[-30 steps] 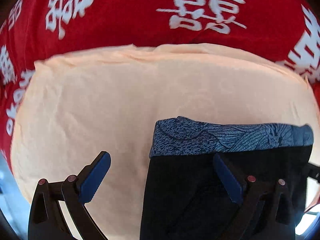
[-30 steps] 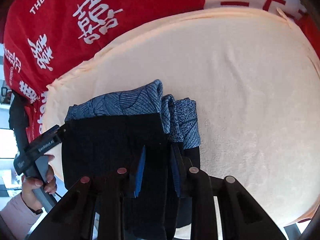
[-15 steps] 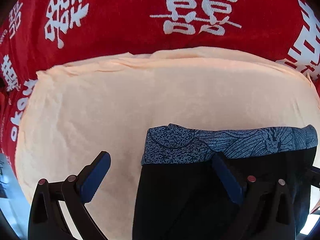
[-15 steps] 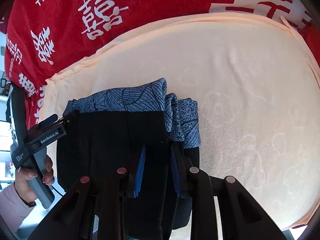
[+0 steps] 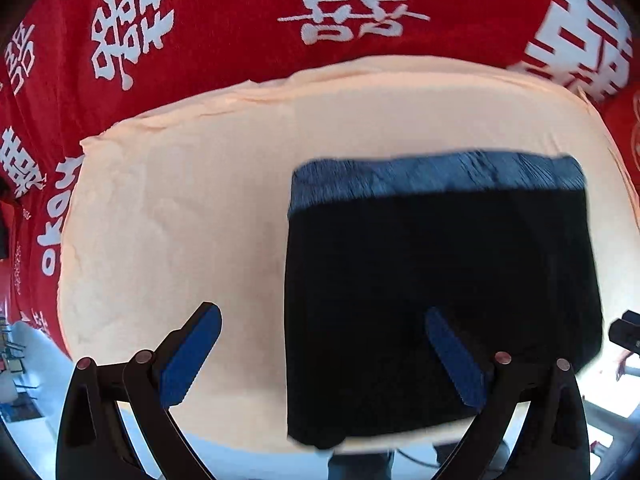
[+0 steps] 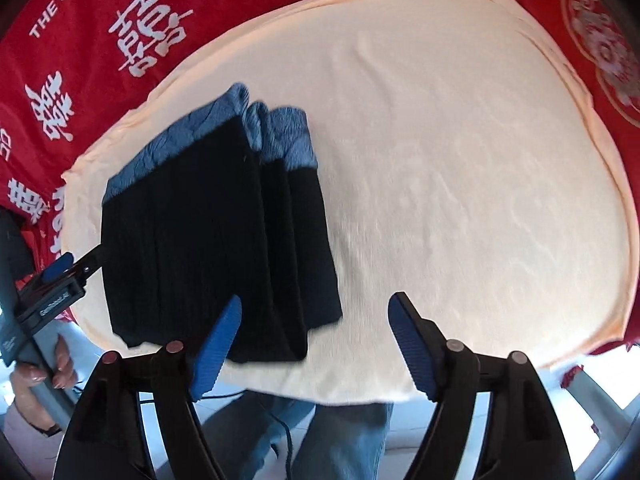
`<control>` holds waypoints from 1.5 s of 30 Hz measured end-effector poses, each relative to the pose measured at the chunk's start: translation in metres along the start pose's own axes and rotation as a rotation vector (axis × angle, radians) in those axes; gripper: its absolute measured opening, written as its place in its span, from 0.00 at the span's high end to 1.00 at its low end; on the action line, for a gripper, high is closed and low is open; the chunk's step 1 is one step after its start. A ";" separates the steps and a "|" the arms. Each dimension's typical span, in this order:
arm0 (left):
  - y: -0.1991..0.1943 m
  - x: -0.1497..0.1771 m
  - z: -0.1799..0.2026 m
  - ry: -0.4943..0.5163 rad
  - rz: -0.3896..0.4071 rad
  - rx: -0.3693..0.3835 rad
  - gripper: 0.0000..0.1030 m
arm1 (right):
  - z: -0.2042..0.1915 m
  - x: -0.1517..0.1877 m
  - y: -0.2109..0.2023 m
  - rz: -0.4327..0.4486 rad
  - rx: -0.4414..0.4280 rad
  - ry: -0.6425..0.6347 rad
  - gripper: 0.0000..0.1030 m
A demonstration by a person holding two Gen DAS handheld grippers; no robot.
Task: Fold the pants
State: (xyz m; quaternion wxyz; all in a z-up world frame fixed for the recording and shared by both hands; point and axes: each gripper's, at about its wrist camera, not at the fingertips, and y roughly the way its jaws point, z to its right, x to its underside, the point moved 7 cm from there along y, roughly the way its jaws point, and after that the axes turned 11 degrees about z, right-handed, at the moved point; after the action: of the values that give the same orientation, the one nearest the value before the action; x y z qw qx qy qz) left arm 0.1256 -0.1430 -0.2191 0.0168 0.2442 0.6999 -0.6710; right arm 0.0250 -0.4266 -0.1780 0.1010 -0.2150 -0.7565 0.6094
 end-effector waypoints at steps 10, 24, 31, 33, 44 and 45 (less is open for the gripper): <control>-0.064 0.050 0.009 0.067 -0.047 0.056 0.00 | -0.048 0.034 -0.045 0.038 0.036 -0.061 0.20; -0.121 0.071 -0.013 0.060 -0.021 0.051 0.00 | -0.097 0.063 -0.103 0.102 0.104 -0.138 0.20; -0.139 0.064 -0.014 0.034 0.006 0.033 0.00 | -0.111 0.063 -0.119 0.118 0.123 -0.173 0.20; -0.145 0.062 -0.013 0.031 0.016 0.030 0.00 | -0.115 0.060 -0.122 0.118 0.122 -0.192 0.20; -0.157 0.063 0.001 -0.029 -0.009 -0.004 0.00 | -0.111 0.052 -0.129 0.106 0.135 -0.282 0.20; -0.158 0.062 0.002 -0.033 -0.007 -0.007 0.00 | -0.109 0.051 -0.129 0.100 0.138 -0.282 0.20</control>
State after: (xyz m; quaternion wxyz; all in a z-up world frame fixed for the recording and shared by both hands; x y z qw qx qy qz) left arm 0.0128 -0.1223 -0.0936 0.0270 0.2307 0.7026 -0.6726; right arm -0.0012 -0.3285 -0.0336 -0.0223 -0.1573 -0.7078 0.6883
